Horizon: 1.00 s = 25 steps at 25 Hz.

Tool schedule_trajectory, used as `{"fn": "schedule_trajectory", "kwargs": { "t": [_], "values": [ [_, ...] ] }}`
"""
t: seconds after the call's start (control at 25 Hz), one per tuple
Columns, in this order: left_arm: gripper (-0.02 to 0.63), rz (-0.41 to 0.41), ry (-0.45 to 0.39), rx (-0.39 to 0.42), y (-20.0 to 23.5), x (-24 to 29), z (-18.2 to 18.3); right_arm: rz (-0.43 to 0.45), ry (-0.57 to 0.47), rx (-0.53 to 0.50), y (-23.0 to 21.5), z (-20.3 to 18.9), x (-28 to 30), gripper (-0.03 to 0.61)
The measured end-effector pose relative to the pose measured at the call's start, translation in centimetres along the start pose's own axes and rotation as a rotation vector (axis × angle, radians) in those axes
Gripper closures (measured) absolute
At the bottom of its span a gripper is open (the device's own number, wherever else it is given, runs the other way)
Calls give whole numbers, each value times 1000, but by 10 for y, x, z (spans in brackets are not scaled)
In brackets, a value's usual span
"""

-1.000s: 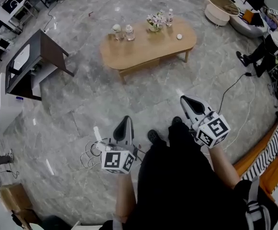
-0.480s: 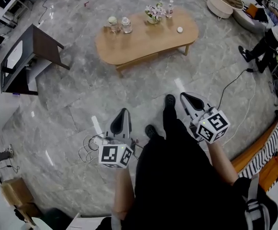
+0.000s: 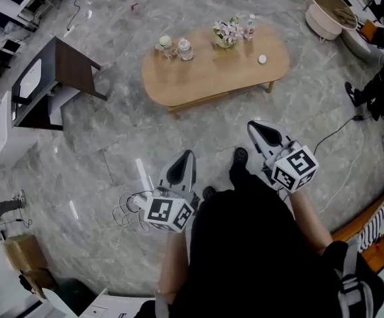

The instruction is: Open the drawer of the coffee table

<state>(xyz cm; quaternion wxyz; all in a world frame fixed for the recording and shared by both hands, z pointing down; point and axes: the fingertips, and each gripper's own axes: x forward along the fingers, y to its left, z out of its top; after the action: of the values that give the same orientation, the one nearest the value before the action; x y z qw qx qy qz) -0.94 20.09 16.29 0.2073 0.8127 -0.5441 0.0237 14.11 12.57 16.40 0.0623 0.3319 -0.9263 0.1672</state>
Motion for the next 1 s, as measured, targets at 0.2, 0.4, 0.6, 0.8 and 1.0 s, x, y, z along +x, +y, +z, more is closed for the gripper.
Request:
{"fn": "schedule_trajectory", "kwargs": {
  "t": [0.2, 0.4, 0.6, 0.8, 1.0],
  "values": [
    [601, 22, 10, -32, -18, 53, -3, 90, 76, 57, -35, -14, 19, 567],
    [601, 81, 65, -81, -13, 80, -15, 191, 154, 63, -48, -30, 41, 567],
    [601, 95, 134, -93, 0, 86, -34, 195, 192, 81, -52, -50, 53, 566],
    [601, 73, 167, -87, 24, 90, -36, 141, 223, 78, -54, -63, 66, 566],
    [600, 46, 201, -32, 61, 97, -34, 56, 251, 72, -55, -70, 88, 566]
  ]
}}
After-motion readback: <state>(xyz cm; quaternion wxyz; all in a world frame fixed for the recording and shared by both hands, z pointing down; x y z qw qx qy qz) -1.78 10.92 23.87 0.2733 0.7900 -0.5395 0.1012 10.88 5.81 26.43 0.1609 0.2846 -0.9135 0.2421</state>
